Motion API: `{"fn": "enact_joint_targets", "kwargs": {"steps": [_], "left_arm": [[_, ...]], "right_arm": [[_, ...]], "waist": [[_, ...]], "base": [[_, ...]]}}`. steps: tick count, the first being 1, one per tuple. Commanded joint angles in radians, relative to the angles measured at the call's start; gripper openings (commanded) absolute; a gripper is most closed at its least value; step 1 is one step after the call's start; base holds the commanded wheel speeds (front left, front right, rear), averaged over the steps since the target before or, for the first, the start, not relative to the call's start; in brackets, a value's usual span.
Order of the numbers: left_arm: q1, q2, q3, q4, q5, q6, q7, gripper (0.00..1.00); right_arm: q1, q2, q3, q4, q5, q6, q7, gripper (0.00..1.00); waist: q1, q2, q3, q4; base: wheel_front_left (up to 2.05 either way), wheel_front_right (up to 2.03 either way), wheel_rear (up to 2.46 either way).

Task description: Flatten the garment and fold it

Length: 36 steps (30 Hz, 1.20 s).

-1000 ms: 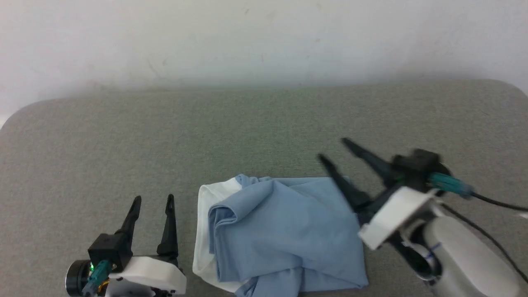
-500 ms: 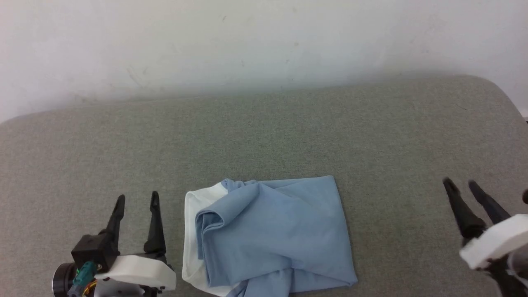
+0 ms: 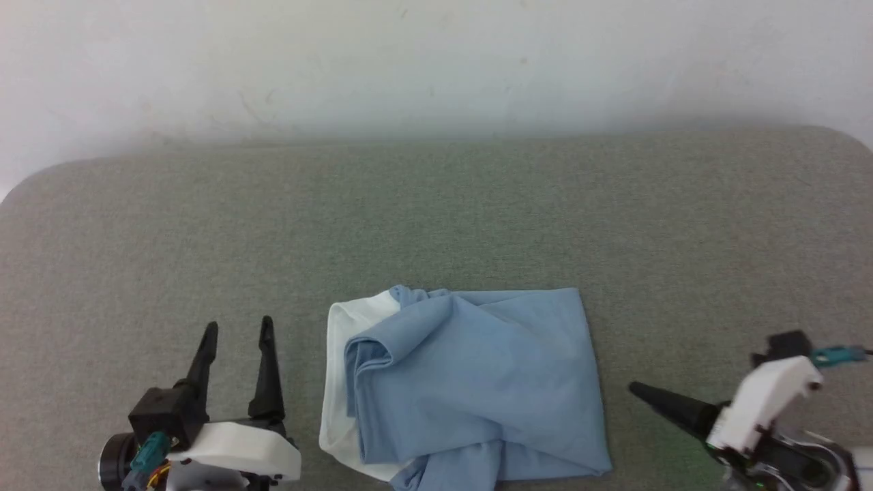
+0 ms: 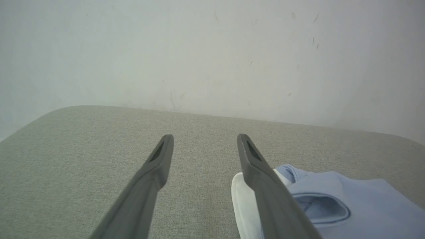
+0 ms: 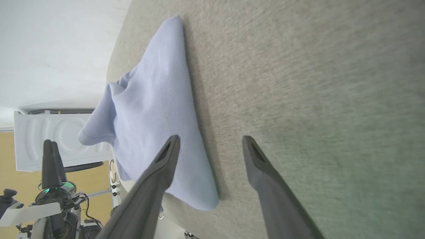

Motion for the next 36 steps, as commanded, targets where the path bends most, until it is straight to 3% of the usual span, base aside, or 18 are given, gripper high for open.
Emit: {"fn": "enact_joint_targets", "kwargs": {"steps": [1, 11, 12, 13, 14, 19, 26, 32, 36], "left_arm": [[-0.013, -0.005, -0.003, 0.004, 0.003, -0.006, -0.007, 1.00], [-0.038, -0.027, -0.019, 0.025, 0.009, -0.025, -0.011, 1.00], [-0.039, -0.028, -0.019, 0.027, 0.010, -0.026, -0.012, 1.00], [-0.039, -0.029, -0.018, 0.029, 0.011, -0.027, -0.012, 1.00], [-0.039, -0.030, -0.018, 0.031, 0.012, -0.029, -0.012, 1.00], [-0.031, -0.030, -0.008, 0.036, 0.017, -0.028, -0.013, 1.00], [-0.014, -0.025, 0.007, 0.027, 0.022, -0.024, -0.013, 1.00], [0.009, -0.022, 0.025, -0.009, 0.029, -0.016, -0.014, 1.00], [-0.009, -0.019, 0.023, -0.033, 0.040, -0.019, -0.014, 1.00]], "right_arm": [[-0.031, 0.018, 0.017, 0.025, 0.009, -0.001, 0.011, 1.00], [-0.149, 0.061, 0.171, 0.216, 0.034, -0.001, -0.021, 1.00], [-0.155, 0.062, 0.191, 0.227, 0.032, -0.001, -0.023, 0.45], [-0.159, 0.062, 0.209, 0.232, 0.032, -0.001, -0.029, 0.14], [-0.164, 0.062, 0.226, 0.232, 0.032, -0.001, -0.036, 0.00], [-0.172, -0.002, 0.354, 0.143, -0.035, -0.001, -0.098, 0.00], [-0.179, -0.221, 0.599, -0.064, -0.293, -0.001, -0.245, 0.00], [-0.207, -0.337, 0.657, -0.184, -0.434, -0.001, -0.285, 0.00], [-0.219, -0.388, 0.608, -0.211, -0.440, -0.001, -0.287, 0.00]], "waist": [[0.0000, 0.0000, 0.014, 0.017], [0.0000, 0.0000, 0.037, 0.062], [0.0000, 0.0000, 0.037, 0.064], [0.0000, 0.0000, 0.038, 0.066], [0.0000, 0.0000, 0.037, 0.067], [0.0000, 0.0000, 0.027, 0.051], [0.0000, 0.0000, 0.006, -0.019], [0.0000, 0.0000, 0.030, -0.140], [0.0000, 0.0000, 0.076, -0.221]], "base": [[0.00, 0.00, 0.00], [0.00, 0.00, 0.00], [0.00, 0.00, 0.00], [0.00, 0.00, 0.00], [0.00, 0.00, 0.00], [0.00, 0.00, 0.00], [0.00, 0.00, 0.00], [0.00, 0.00, 0.00], [0.00, 0.00, 0.00]]}}
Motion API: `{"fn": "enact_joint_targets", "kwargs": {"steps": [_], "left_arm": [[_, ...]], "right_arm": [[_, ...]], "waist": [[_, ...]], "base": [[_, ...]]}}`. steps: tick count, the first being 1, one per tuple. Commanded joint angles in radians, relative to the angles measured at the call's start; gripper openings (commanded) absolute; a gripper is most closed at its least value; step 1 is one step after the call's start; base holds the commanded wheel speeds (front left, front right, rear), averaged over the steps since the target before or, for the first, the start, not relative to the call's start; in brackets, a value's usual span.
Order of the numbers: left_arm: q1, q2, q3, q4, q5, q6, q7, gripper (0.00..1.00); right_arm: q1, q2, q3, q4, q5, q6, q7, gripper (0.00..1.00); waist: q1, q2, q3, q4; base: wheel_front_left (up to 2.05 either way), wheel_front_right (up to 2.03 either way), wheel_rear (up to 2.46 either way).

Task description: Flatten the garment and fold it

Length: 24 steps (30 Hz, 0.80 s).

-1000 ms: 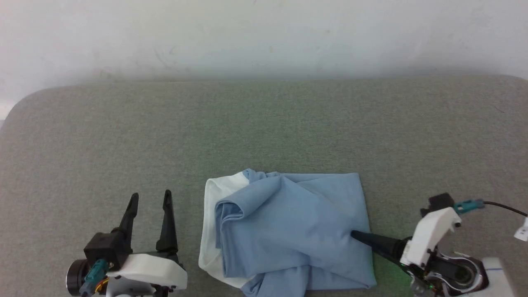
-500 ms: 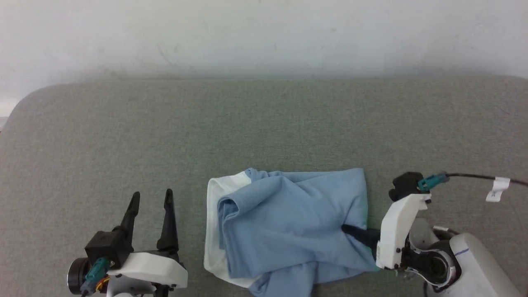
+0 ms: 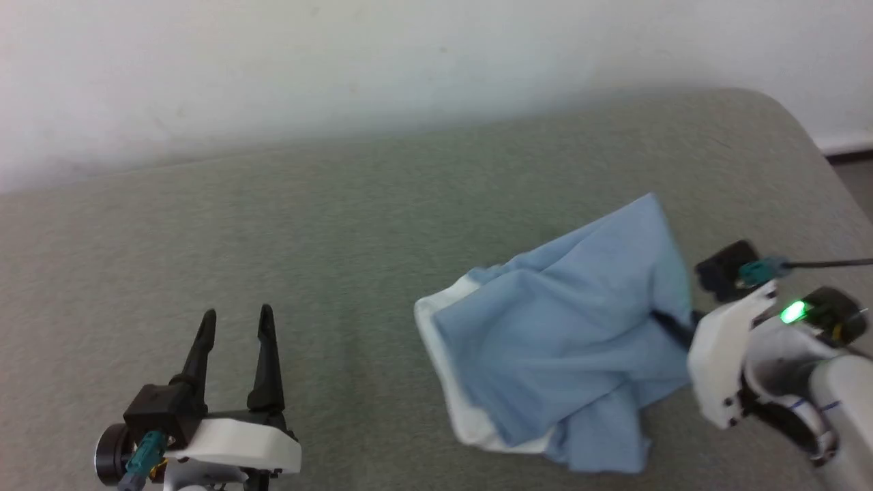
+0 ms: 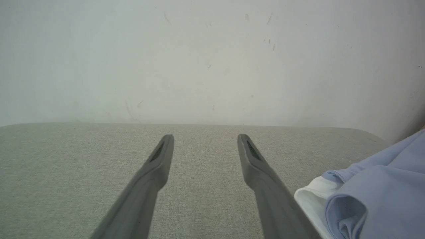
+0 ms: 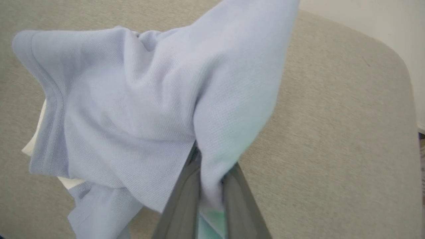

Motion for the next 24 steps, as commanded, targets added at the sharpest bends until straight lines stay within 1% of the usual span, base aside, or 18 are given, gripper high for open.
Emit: {"fn": "enact_joint_targets", "kwargs": {"steps": [1, 6, 10, 12, 16, 19, 21, 22, 24], "left_arm": [[-0.016, 0.005, 0.000, -0.014, 0.008, -0.002, -0.005, 1.00], [-0.065, 0.026, -0.011, -0.049, 0.032, -0.008, 0.008, 1.00], [-0.127, 0.051, -0.026, -0.085, 0.060, -0.014, 0.040, 1.00], [-0.165, 0.062, -0.037, -0.100, 0.077, -0.020, 0.057, 1.00], [-0.244, 0.074, -0.058, -0.122, 0.103, -0.033, 0.083, 1.00], [-0.294, 0.069, -0.076, -0.126, 0.110, -0.045, 0.088, 1.00], [-0.322, 0.063, -0.085, -0.120, 0.110, -0.053, 0.087, 1.00], [-0.335, 0.060, -0.089, -0.115, 0.111, -0.055, 0.084, 1.00], [-0.352, 0.053, -0.093, -0.102, 0.110, -0.058, 0.077, 1.00]], "right_arm": [[-0.018, -0.027, -0.033, -0.005, -0.009, -0.002, -0.007, 0.00], [-0.046, -0.078, -0.115, 0.036, -0.010, -0.002, -0.034, 0.00], [-0.093, -0.106, -0.176, 0.123, -0.001, -0.002, -0.093, 0.00], [-0.122, -0.116, -0.204, 0.186, 0.001, -0.002, -0.133, 0.00], [-0.193, -0.138, -0.256, 0.328, -0.006, -0.002, -0.257, 0.00], [-0.241, -0.136, -0.305, 0.445, -0.007, -0.002, -0.364, 0.00], [-0.265, -0.122, -0.325, 0.515, 0.001, -0.002, -0.436, 0.00], [-0.276, -0.117, -0.324, 0.539, 0.000, -0.002, -0.481, 0.25], [-0.291, -0.109, -0.332, 0.602, -0.004, -0.002, -0.571, 1.00]], "waist": [[0.0000, -0.0001, 0.067, -0.119], [0.0000, -0.0001, 0.158, -0.205], [0.0000, -0.0001, 0.251, -0.245], [0.0000, -0.0001, 0.293, -0.249], [0.0000, -0.0001, 0.369, -0.238], [0.0000, -0.0001, 0.407, -0.217], [0.0000, -0.0001, 0.423, -0.201], [0.0000, -0.0001, 0.428, -0.193], [0.0000, -0.0001, 0.431, -0.180]], "base": [[0.00, 0.00, 0.00], [0.00, 0.00, 0.00], [0.00, 0.00, 0.00], [0.00, 0.00, 0.00], [0.00, 0.00, 0.00], [0.00, 0.00, 0.00], [0.00, 0.00, 0.00], [0.00, 0.00, 0.00], [0.00, 0.00, 0.00]]}}
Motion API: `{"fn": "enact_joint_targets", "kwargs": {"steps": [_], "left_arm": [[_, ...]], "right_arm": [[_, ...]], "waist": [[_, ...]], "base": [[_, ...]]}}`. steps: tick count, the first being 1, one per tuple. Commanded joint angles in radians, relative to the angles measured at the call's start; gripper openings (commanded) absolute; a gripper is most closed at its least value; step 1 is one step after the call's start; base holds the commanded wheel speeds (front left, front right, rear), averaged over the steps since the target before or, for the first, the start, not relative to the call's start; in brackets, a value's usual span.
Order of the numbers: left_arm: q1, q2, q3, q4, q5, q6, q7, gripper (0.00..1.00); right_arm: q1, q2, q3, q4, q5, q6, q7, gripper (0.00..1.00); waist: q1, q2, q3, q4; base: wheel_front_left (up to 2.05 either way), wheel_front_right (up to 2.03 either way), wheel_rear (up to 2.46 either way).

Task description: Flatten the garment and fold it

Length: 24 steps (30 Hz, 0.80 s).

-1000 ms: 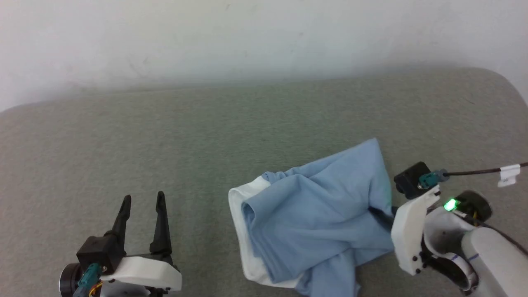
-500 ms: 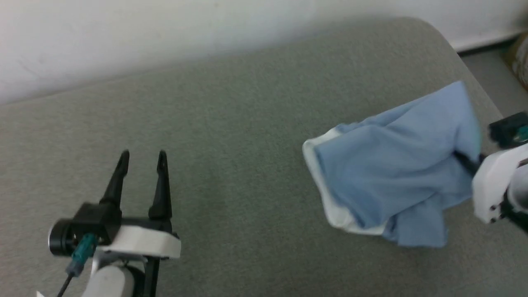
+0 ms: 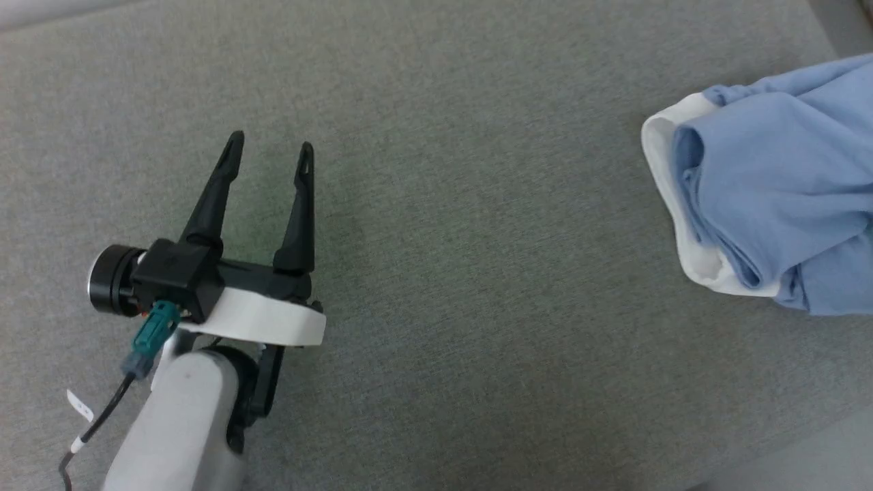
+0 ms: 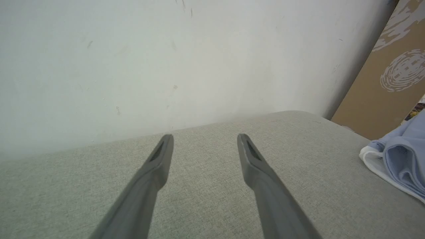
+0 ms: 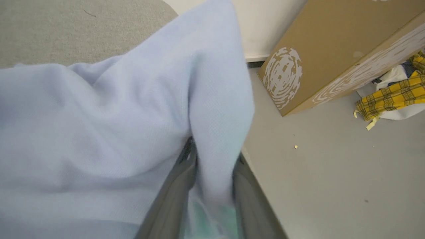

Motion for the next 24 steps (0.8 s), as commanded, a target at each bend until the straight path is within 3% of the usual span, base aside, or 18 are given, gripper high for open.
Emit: {"fn": "enact_joint_targets", "kwargs": {"steps": [1, 6, 12, 16, 24], "left_arm": [[-0.020, -0.007, -0.003, 0.016, 0.006, -0.006, -0.014, 1.00], [-0.002, -0.022, 0.005, 0.056, -0.019, -0.003, -0.038, 1.00], [0.056, -0.039, 0.021, 0.096, -0.047, 0.008, -0.062, 1.00], [0.109, -0.049, 0.030, 0.121, -0.059, 0.017, -0.075, 1.00], [0.189, -0.064, 0.050, 0.140, -0.068, 0.044, -0.085, 1.00]], "right_arm": [[-0.026, 0.018, -0.011, 0.062, 0.000, -0.002, -0.075, 1.00], [-0.034, 0.031, -0.030, 0.204, -0.035, -0.002, -0.241, 1.00], [0.013, 0.034, -0.043, 0.211, -0.075, -0.002, -0.293, 1.00], [0.103, 0.056, -0.074, 0.095, -0.104, -0.002, -0.297, 1.00], [0.340, 0.217, -0.095, -0.232, -0.180, -0.002, -0.297, 1.00]], "waist": [[-0.0004, 0.0000, 0.055, 0.027], [-0.0004, 0.0000, 0.015, 0.048], [-0.0004, 0.0000, -0.070, 0.062], [-0.0004, 0.0000, -0.149, 0.086], [-0.0004, 0.0000, -0.264, 0.166]], "base": [[0.00, 0.00, 0.00], [0.00, 0.00, 0.00], [0.00, 0.00, 0.00], [0.00, 0.00, 0.00], [0.00, 0.00, 0.00]]}}
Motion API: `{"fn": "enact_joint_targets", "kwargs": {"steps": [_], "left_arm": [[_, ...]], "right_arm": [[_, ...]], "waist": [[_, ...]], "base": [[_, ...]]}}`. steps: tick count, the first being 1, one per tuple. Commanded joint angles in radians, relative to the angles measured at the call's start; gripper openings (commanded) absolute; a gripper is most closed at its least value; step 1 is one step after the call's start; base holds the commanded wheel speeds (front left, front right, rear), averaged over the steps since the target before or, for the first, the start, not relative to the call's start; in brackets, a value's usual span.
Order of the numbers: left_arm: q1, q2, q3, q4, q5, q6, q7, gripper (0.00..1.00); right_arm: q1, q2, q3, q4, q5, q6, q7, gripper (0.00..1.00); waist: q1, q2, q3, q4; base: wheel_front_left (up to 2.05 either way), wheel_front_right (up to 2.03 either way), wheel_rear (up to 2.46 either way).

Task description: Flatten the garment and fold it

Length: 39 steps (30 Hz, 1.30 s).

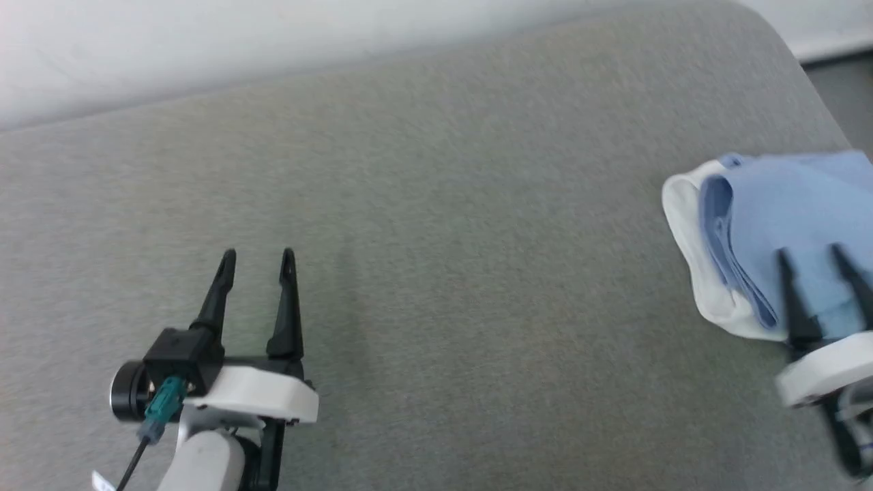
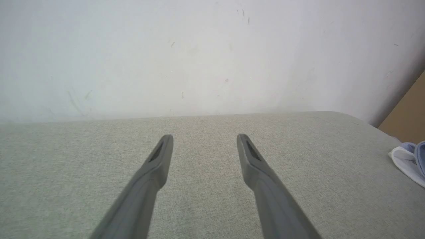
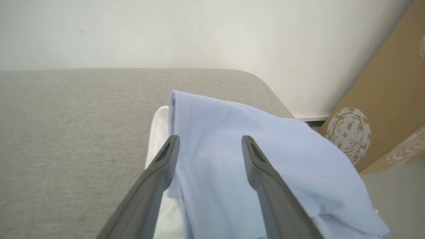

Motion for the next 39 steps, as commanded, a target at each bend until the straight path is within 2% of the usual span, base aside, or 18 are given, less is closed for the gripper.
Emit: {"fn": "enact_joint_targets", "kwargs": {"steps": [1, 6, 14, 21, 26, 30, 31, 39], "left_arm": [[0.020, -0.003, 0.007, 0.002, -0.011, 0.008, -0.008, 1.00], [0.047, 0.003, 0.021, 0.014, -0.014, 0.011, -0.010, 1.00], [0.102, 0.075, 0.064, 0.027, -0.015, 0.006, -0.006, 1.00], [0.189, 0.127, 0.075, 0.006, -0.020, 0.002, 0.022, 1.00], [0.240, 0.125, 0.071, -0.029, -0.011, 0.031, 0.035, 1.00], [0.259, 0.121, 0.060, -0.041, -0.012, 0.036, 0.044, 1.00], [0.250, 0.123, 0.061, -0.036, -0.018, 0.033, 0.044, 0.00], [0.246, 0.111, 0.067, -0.036, -0.005, 0.025, 0.053, 0.00]], "right_arm": [[0.022, 0.029, 0.006, -0.036, -0.014, -0.002, -0.003, 1.00], [0.088, 0.129, 0.024, -0.172, -0.052, -0.002, 0.028, 1.00], [0.165, 0.237, 0.054, -0.359, -0.108, -0.002, 0.082, 1.00], [0.284, 0.284, 0.031, -0.472, -0.157, -0.002, 0.138, 1.00], [0.339, 0.305, 0.020, -0.500, -0.175, -0.002, 0.155, 1.00], [0.349, 0.314, 0.016, -0.499, -0.177, -0.002, 0.156, 1.00], [0.341, 0.310, 0.018, -0.495, -0.169, -0.001, 0.152, 0.00], [0.337, 0.311, 0.018, -0.492, -0.175, -0.001, 0.156, 0.00]], "waist": [[0.0003, 0.0000, -0.082, 0.077], [0.0003, 0.0000, -0.122, 0.140], [0.0003, 0.0000, -0.177, 0.195], [0.0003, 0.0000, -0.217, 0.196], [0.0003, 0.0000, -0.226, 0.193], [0.0003, 0.0000, -0.234, 0.193], [0.0003, 0.0000, -0.233, 0.192], [0.0004, 0.0000, -0.235, 0.193]], "base": [[0.00, 0.00, 0.00], [0.00, 0.00, 0.00], [0.00, 0.00, 0.00], [0.00, 0.00, 0.00], [0.00, 0.00, 0.00], [0.00, 0.00, 0.00], [0.00, 0.00, 0.00], [0.00, 0.00, 0.00]]}}
